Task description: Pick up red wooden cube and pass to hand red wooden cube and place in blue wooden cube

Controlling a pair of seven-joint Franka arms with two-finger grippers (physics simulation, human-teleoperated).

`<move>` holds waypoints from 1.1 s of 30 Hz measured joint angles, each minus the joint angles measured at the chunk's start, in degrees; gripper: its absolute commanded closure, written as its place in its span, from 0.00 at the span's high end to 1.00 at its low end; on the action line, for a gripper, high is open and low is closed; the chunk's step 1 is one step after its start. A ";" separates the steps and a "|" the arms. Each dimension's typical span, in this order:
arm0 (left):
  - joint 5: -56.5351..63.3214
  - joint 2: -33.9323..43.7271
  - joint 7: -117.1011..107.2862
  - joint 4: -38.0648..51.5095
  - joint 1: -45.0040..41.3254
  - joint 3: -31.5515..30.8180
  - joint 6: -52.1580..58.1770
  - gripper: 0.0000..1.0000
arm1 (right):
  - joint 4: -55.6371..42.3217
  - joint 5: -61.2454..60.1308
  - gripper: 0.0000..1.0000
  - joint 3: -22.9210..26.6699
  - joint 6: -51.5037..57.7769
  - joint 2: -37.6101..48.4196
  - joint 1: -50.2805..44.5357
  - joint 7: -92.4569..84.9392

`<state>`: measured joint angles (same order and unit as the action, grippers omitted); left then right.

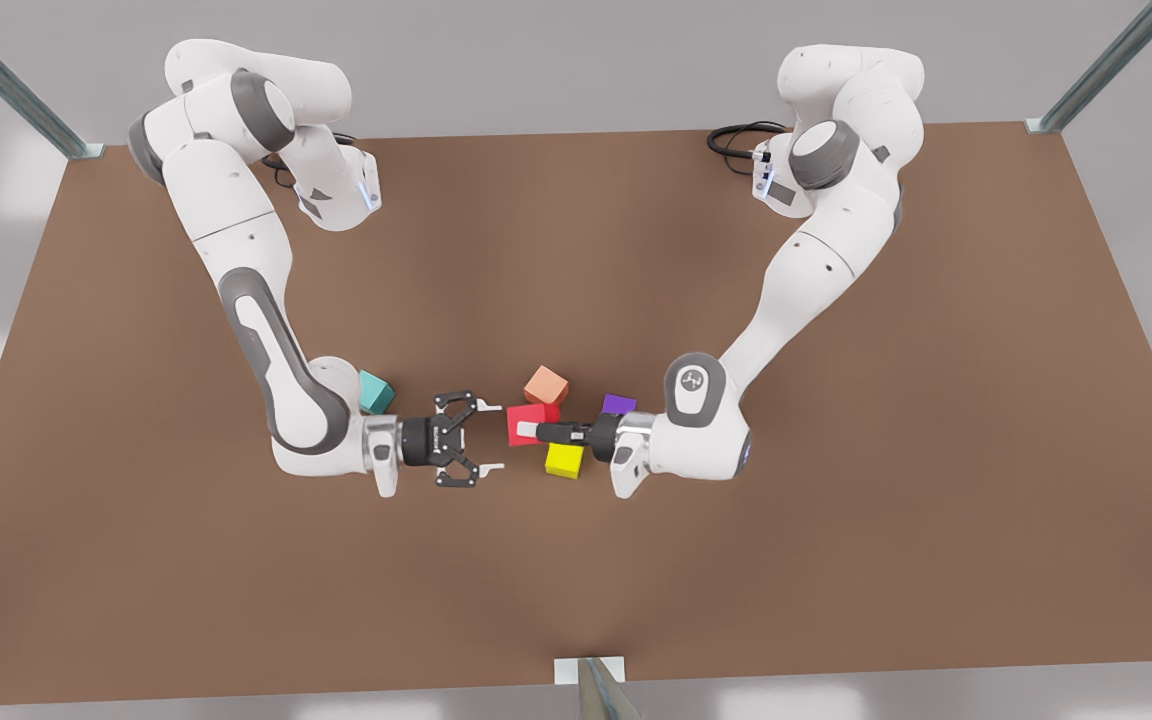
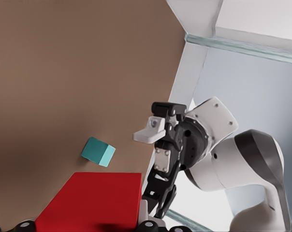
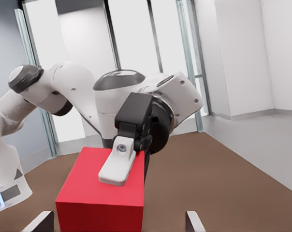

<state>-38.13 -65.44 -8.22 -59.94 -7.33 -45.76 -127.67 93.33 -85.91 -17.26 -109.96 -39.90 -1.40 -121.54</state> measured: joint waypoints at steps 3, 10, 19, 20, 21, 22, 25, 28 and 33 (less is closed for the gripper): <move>-0.02 -0.05 0.57 0.01 -0.04 0.01 -0.35 0.58 | 1.44 -0.49 1.00 -0.43 0.08 0.54 0.41 -2.14; -0.02 -0.15 1.61 -0.02 -0.05 0.01 -0.80 0.58 | 2.59 -1.14 1.00 -1.30 0.31 0.75 0.59 -6.06; -0.01 -0.06 2.36 -0.02 -0.16 0.01 -1.19 0.58 | 2.54 -3.25 1.00 -1.70 0.04 -0.21 -0.47 -9.34; -0.01 -0.07 2.42 -0.02 -0.24 0.01 -1.29 0.58 | 2.52 -3.44 1.00 -1.70 -0.04 -0.27 -0.56 -9.62; -0.01 -0.06 2.47 -0.02 -0.41 0.01 -1.44 0.58 | 2.46 -3.65 1.00 -1.70 -0.12 -0.43 -0.74 -9.87; -0.01 -0.06 2.52 -0.02 -0.59 0.01 -1.61 0.58 | 2.37 -3.89 1.00 -1.70 -0.24 -0.68 -0.98 -10.12; 0.00 -0.12 2.65 -0.02 -0.88 0.01 -2.07 0.58 | 2.13 -4.65 1.00 -1.70 -0.63 -1.28 -1.67 -10.78; 0.00 -0.15 2.75 -0.03 -0.96 0.01 -2.35 0.58 | 2.07 -5.05 1.00 -1.70 -0.99 -1.55 -1.89 -11.33; 0.01 -0.15 2.88 0.03 -1.16 0.01 -2.64 0.58 | 1.84 -6.02 1.00 -1.70 -1.68 -2.34 -2.68 -12.08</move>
<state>-38.12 -65.59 -5.34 -59.90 -8.49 -45.75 -130.31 95.16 -91.93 -18.96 -111.64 -42.24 -4.07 -133.62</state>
